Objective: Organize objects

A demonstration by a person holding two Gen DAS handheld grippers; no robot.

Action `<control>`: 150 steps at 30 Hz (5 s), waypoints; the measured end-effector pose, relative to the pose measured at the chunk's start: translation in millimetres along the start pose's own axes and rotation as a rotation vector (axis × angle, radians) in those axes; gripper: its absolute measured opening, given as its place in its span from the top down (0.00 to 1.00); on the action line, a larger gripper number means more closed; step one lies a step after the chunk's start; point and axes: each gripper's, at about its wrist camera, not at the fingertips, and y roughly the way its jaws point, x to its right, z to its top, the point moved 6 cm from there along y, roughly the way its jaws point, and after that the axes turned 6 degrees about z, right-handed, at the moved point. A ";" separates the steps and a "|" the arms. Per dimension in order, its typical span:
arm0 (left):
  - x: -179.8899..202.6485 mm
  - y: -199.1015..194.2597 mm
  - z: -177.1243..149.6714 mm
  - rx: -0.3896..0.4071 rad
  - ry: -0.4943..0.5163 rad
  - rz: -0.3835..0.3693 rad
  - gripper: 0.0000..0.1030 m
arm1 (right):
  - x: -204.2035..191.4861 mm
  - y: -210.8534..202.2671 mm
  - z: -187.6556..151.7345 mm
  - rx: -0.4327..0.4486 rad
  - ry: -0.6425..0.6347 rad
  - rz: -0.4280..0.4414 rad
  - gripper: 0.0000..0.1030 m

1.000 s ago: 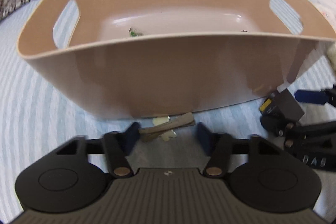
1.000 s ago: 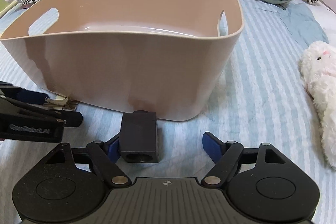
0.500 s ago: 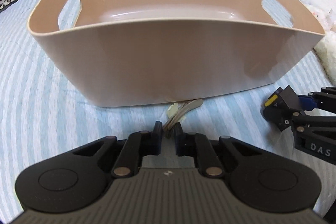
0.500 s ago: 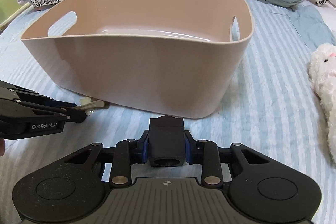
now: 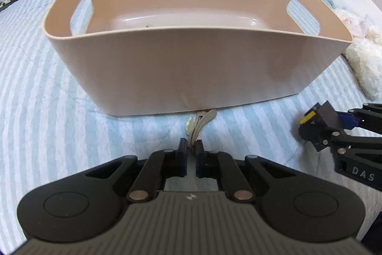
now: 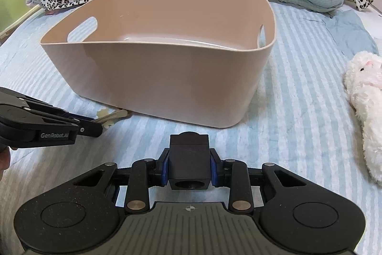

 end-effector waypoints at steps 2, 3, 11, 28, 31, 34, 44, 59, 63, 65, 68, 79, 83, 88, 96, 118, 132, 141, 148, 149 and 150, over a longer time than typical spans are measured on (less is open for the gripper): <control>-3.0 0.2 -0.6 0.000 0.000 0.027 0.88 | 2.1 -0.9 0.0 0.001 0.004 0.002 0.71; -4.0 2.7 0.5 -0.002 -0.005 0.046 0.82 | 2.4 -1.1 0.1 0.000 0.004 0.003 0.71; -16.6 4.9 1.7 0.019 -0.071 0.069 0.23 | 0.0 -1.4 0.2 -0.005 -0.008 0.019 0.71; -19.0 -10.4 -1.8 0.016 -0.071 0.081 0.84 | 4.7 7.9 -0.3 -0.021 0.007 0.012 0.71; -19.3 -23.2 -3.7 0.023 -0.063 0.079 0.84 | 0.3 0.1 -2.2 -0.015 -0.010 0.021 0.71; -18.4 -47.6 -2.6 0.059 -0.037 0.082 0.84 | -4.1 -12.8 -1.3 0.004 -0.017 0.038 0.71; -7.7 -120.0 29.9 0.240 0.009 0.091 0.84 | -22.5 -75.3 32.0 0.156 -0.020 0.114 0.71; 12.3 -80.0 112.4 0.265 -0.009 0.170 0.84 | 4.4 -69.7 123.8 0.310 0.022 -0.012 0.71; 14.0 -40.0 113.2 0.196 0.009 0.204 0.84 | 14.9 -31.9 126.9 0.255 0.026 -0.051 0.71; 14.3 -24.6 110.4 0.167 0.013 0.222 0.83 | 17.3 -14.4 124.6 0.223 0.026 -0.065 0.71; 12.0 -13.2 106.1 0.142 -0.012 0.204 0.82 | 19.5 2.0 114.7 0.184 0.043 -0.060 0.72; 0.0 -57.6 91.2 0.163 -0.043 0.193 0.24 | 10.5 -23.2 102.8 0.157 -0.009 -0.079 0.31; -6.3 -84.9 72.5 0.170 -0.054 0.204 0.22 | 1.1 -45.6 90.3 0.163 -0.015 -0.069 0.25; -13.4 -113.9 46.4 0.185 -0.055 0.207 0.19 | -12.2 -67.3 63.5 0.141 -0.009 -0.058 0.24; -9.4 -141.3 5.5 0.201 -0.040 0.234 0.19 | -27.8 -96.3 19.1 0.119 -0.006 -0.039 0.23; 16.4 -185.8 -95.8 0.195 -0.075 0.205 0.19 | -41.2 -147.5 -72.0 0.117 -0.040 -0.018 0.22; 26.2 -193.5 -128.0 0.163 -0.033 0.203 0.19 | -42.6 -161.3 -94.8 0.110 -0.047 -0.040 0.18; 33.0 -199.1 -139.7 0.171 -0.017 0.179 0.19 | -44.8 -161.1 -100.3 0.104 -0.046 -0.041 0.17; 37.5 -202.0 -144.0 0.178 -0.008 0.180 0.19 | -46.2 -161.5 -102.5 0.103 -0.047 -0.041 0.17; 37.5 -201.9 -144.1 0.178 -0.006 0.178 0.19 | -46.2 -162.0 -102.7 0.103 -0.047 -0.043 0.17; 37.5 -202.0 -144.3 0.176 -0.010 0.171 0.19 | -46.1 -162.6 -103.5 0.103 -0.046 -0.043 0.17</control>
